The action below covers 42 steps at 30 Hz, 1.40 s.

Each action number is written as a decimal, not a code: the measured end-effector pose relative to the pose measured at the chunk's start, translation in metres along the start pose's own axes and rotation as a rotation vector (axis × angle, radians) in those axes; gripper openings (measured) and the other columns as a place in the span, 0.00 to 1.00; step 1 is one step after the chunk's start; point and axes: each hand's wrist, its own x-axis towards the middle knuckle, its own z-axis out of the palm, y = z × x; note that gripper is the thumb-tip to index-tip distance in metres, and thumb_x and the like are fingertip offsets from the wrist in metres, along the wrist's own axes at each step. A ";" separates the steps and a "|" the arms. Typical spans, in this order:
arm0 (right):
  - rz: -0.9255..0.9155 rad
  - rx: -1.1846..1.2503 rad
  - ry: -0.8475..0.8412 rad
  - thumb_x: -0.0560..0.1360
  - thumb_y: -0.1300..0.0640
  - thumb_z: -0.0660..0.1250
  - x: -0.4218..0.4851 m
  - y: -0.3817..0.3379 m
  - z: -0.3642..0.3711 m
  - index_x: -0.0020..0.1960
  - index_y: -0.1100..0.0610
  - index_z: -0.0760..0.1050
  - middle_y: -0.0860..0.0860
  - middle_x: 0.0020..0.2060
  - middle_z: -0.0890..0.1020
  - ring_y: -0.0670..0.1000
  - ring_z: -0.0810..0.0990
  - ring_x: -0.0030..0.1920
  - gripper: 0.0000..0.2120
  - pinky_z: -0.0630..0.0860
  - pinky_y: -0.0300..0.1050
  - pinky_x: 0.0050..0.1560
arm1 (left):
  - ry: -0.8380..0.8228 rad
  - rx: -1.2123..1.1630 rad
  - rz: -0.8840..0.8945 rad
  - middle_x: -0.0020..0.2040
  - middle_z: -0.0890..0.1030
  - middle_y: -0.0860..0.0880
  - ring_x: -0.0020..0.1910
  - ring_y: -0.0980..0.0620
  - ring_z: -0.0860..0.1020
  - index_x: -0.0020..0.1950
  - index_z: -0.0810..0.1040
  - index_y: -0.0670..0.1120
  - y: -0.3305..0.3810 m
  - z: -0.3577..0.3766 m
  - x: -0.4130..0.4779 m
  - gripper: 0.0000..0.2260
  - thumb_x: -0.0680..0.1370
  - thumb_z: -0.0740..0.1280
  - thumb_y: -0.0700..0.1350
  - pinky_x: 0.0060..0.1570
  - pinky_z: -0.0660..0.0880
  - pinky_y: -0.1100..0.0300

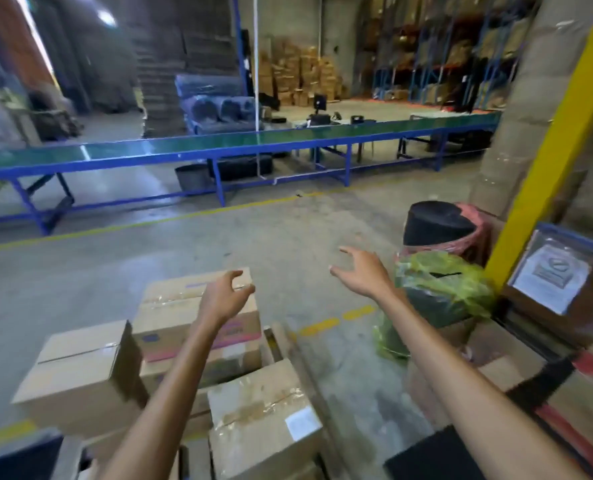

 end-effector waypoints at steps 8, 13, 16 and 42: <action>0.049 -0.009 -0.308 0.75 0.44 0.71 0.029 0.015 0.190 0.76 0.54 0.69 0.58 0.68 0.78 0.59 0.75 0.69 0.32 0.72 0.48 0.65 | -0.081 -0.040 -0.361 0.69 0.79 0.40 0.66 0.40 0.77 0.73 0.74 0.45 -0.190 0.053 -0.019 0.25 0.79 0.70 0.52 0.63 0.72 0.51; 0.151 -0.043 -0.428 0.77 0.46 0.71 0.045 0.062 0.276 0.80 0.53 0.63 0.57 0.71 0.75 0.60 0.73 0.71 0.36 0.70 0.47 0.65 | -0.086 -0.120 -0.515 0.74 0.73 0.40 0.72 0.40 0.72 0.76 0.69 0.42 -0.253 0.108 -0.019 0.29 0.79 0.73 0.48 0.68 0.68 0.50; 0.248 -0.059 -0.555 0.78 0.46 0.71 0.082 0.115 0.382 0.81 0.54 0.58 0.57 0.73 0.72 0.60 0.71 0.72 0.38 0.69 0.47 0.66 | -0.149 -0.189 -0.735 0.80 0.65 0.42 0.76 0.40 0.68 0.82 0.60 0.45 -0.336 0.180 0.017 0.39 0.77 0.74 0.53 0.72 0.67 0.46; 0.455 0.116 -0.022 0.64 0.23 0.70 0.066 0.207 0.356 0.55 0.47 0.81 0.46 0.45 0.87 0.52 0.85 0.46 0.32 0.80 0.48 0.49 | 0.099 -0.441 -0.783 0.49 0.80 0.54 0.52 0.51 0.77 0.56 0.77 0.49 -0.295 0.282 0.045 0.17 0.76 0.74 0.59 0.46 0.70 0.58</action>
